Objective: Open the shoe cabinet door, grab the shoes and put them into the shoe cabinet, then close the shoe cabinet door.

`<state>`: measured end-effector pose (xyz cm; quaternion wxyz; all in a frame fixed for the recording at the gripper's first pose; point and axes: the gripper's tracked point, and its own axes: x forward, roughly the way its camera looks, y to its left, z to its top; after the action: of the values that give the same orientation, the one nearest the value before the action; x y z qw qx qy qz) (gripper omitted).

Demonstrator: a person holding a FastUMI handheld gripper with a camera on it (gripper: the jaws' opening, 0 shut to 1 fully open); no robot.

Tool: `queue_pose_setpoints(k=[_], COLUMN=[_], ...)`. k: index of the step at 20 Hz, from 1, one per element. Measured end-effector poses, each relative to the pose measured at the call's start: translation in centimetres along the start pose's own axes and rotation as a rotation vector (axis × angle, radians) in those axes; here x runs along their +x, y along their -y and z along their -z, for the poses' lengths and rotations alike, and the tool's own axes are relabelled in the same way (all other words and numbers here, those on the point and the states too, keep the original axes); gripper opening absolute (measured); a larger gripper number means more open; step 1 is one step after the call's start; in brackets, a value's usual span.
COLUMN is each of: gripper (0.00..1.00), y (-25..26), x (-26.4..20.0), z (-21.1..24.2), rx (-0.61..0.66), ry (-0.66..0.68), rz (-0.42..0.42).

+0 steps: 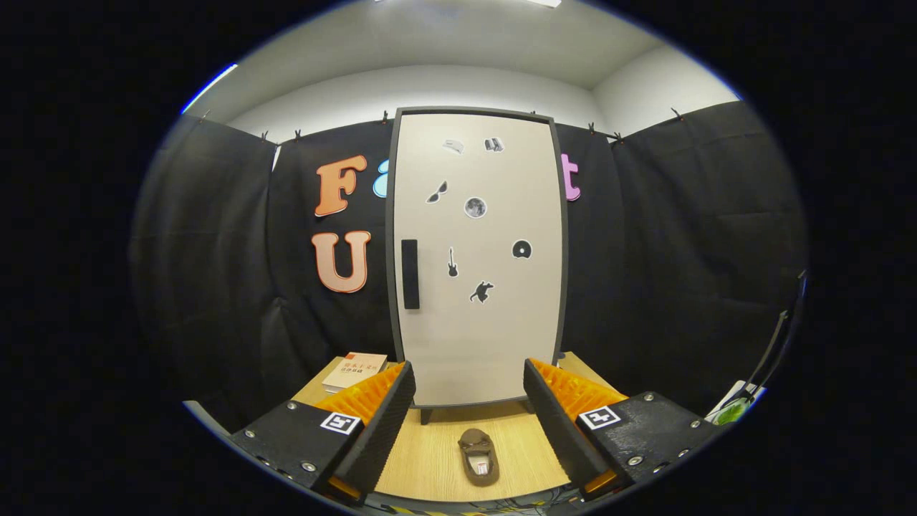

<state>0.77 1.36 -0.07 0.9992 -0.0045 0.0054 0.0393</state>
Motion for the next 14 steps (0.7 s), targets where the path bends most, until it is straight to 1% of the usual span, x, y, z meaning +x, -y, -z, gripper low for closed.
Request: queue_pose_setpoints(k=[2, 7, 14], gripper=[0.95, 0.95, 0.95], y=[-1.2, -4.1, -7.5], x=[2.3, 8.4, 16.8], z=[0.0, -1.9, -2.4], rx=[0.002, 0.03, -0.006], ry=[0.006, 0.025, 0.02], rz=[-0.014, -0.065, -0.116])
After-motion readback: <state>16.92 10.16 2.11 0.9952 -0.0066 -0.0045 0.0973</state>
